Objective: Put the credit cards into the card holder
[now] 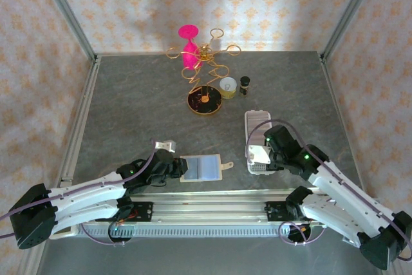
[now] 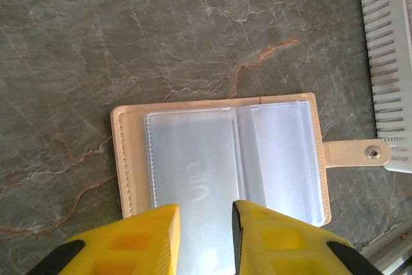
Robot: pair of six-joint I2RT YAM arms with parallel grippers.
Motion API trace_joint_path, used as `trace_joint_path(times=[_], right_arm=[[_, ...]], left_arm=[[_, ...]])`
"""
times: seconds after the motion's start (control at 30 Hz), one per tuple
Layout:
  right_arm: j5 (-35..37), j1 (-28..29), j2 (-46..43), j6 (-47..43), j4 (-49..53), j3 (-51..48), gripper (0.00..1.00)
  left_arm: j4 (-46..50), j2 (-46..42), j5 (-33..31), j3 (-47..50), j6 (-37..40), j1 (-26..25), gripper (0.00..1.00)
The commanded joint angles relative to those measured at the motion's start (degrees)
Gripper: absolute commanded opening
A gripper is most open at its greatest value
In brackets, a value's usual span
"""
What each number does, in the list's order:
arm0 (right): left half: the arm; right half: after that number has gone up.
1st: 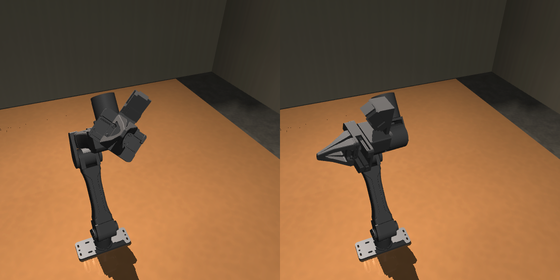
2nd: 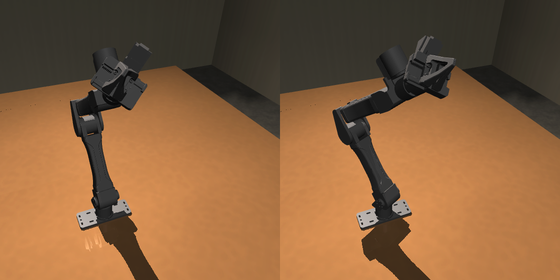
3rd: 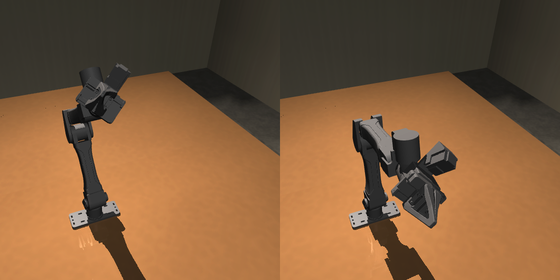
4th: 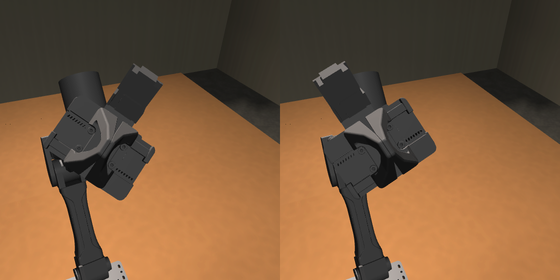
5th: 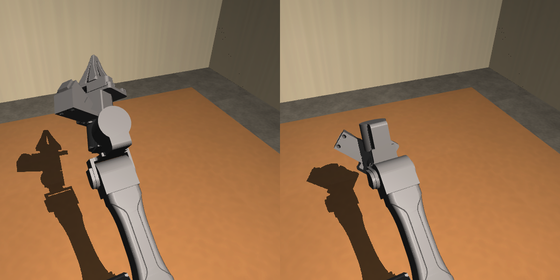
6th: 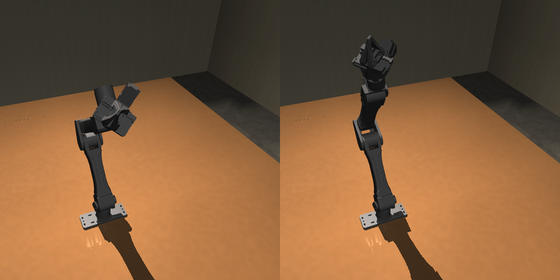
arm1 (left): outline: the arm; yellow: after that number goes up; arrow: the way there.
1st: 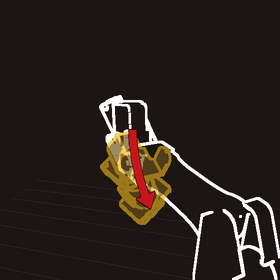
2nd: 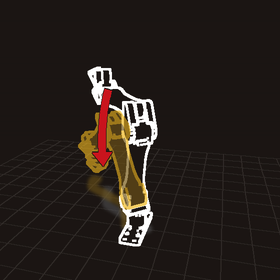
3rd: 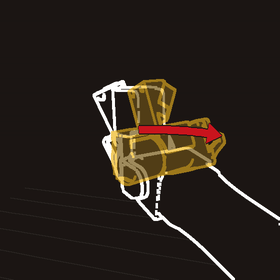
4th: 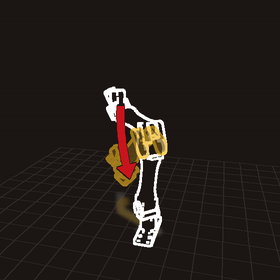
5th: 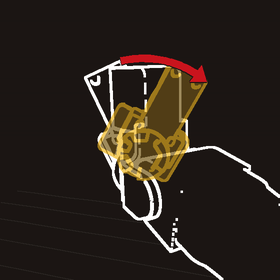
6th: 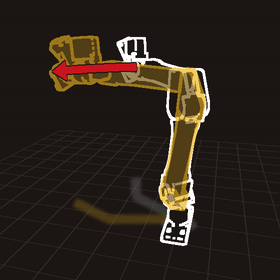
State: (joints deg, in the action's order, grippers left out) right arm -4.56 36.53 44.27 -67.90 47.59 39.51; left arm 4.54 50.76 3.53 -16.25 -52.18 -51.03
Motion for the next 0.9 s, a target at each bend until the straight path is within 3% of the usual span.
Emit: trace_joint_path(times=[0.0, 0.07, 0.17, 0.27, 0.4, 0.63, 0.87], right_arm=[[-4.4, -0.2, -2.3, 7.1, -1.7, 4.6, 0.0], [-3.6, -0.2, -2.4, 15.6, -7.6, 6.9, 0.0], [4.5, -0.2, 0.3, 36.6, -15.8, 11.8, 0.0], [-0.9, -0.2, 5.1, 51.1, -15.3, 17.0, 0.0], [-2.1, -0.2, 10.3, 78.8, -15.9, 18.6, 0.0], [-20.3, 0.5, 7.4, 108.6, -34.0, -1.1, 0.0], [-17.7, 10.3, 6.5, 121.2, -52.6, -14.7, 0.0]], left_arm=[[1.5, 0.2, -2.6, -1.7, 0.6, -0.2, 0.31], [1.4, 0.4, -2.3, -2.1, 0.8, -0.2, 0.36], [2.0, 0.7, -2.7, -2.8, 0.8, -0.2, 0.42], [2.3, 0.9, -2.9, -3.1, 0.8, -0.3, 0.51], [2.6, 1.1, -3.1, -3.3, 0.9, -0.3, 0.63], [3.3, 1.4, -2.1, -3.2, 0.6, -0.3, 0.73], [2.6, 3.7, -1.1, -2.6, 0.9, -0.3, 0.67]])
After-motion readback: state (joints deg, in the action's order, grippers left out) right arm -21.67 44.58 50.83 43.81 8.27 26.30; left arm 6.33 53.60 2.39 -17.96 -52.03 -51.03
